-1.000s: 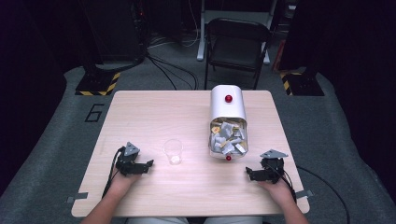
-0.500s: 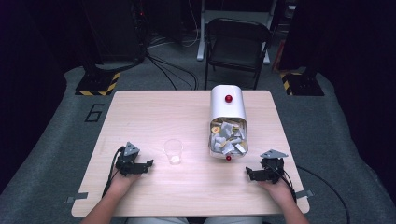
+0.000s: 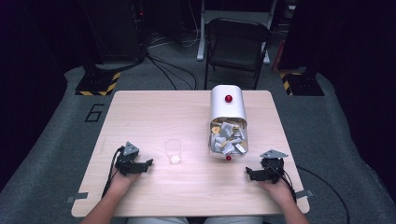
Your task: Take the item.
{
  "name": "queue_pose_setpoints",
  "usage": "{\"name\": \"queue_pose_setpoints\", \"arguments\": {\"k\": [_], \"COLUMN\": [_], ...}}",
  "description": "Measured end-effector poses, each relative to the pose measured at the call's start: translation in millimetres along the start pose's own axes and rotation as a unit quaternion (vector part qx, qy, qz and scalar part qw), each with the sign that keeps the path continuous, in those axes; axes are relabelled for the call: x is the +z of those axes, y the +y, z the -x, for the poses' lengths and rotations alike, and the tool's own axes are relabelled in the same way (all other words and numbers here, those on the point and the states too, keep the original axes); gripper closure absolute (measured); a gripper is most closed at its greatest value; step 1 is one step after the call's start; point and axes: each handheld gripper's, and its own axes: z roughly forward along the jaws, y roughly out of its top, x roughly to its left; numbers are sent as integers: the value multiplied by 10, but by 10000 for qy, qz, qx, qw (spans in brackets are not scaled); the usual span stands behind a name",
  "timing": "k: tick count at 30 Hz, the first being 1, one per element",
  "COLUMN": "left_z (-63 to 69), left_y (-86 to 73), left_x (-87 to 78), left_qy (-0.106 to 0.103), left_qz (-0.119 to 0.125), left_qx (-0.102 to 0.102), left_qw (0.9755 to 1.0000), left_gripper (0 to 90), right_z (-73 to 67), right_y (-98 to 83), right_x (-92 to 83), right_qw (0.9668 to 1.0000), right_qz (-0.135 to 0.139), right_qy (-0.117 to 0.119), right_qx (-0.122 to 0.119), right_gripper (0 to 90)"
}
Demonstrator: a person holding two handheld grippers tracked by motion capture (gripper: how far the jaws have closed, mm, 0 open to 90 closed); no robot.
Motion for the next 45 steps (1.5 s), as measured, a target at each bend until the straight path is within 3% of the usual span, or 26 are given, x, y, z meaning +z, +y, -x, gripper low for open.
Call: {"name": "queue_pose_setpoints", "arguments": {"k": [2, 7, 14, 17, 25, 30, 39, 45], "left_z": [-15, 6, 143, 172, 245, 294, 370, 401], "left_y": [12, 75, 189, 230, 303, 370, 435, 485], "left_x": [-19, -117, -283, -341, -429, -463, -484, -524], "left_qy": [38, -78, -149, -191, -151, -257, -281, -318], "left_qz": [-53, -5, 141, 215, 198, 221, 225, 295], "left_qx": [-129, -223, 107, 112, 420, 324, 517, 503], "left_qw": [9999, 9997, 9997, 9995, 9988, 9989, 9980, 9978], "left_gripper": [231, 264, 281, 286, 297, 301, 309, 314], "right_z": [0, 0, 0, 0, 0, 0, 0, 0], "right_y": [0, 0, 0, 0, 0, 0, 0, 0], "right_x": [0, 0, 0, 0, 0, 0, 0, 0], "right_qw": [10000, 10000, 10000, 10000, 10000, 10000, 10000, 10000], "right_qz": [-1, -7, -7, 0, -4, -5, 1, -4], "right_qy": [1, 3, 2, 1, 0, 3, -2, 1], "right_qx": [0, -1, -2, -2, 1, 0, 0, -1], "right_gripper": [0, 0, 0, 0, 0, 0, 0, 0]}}
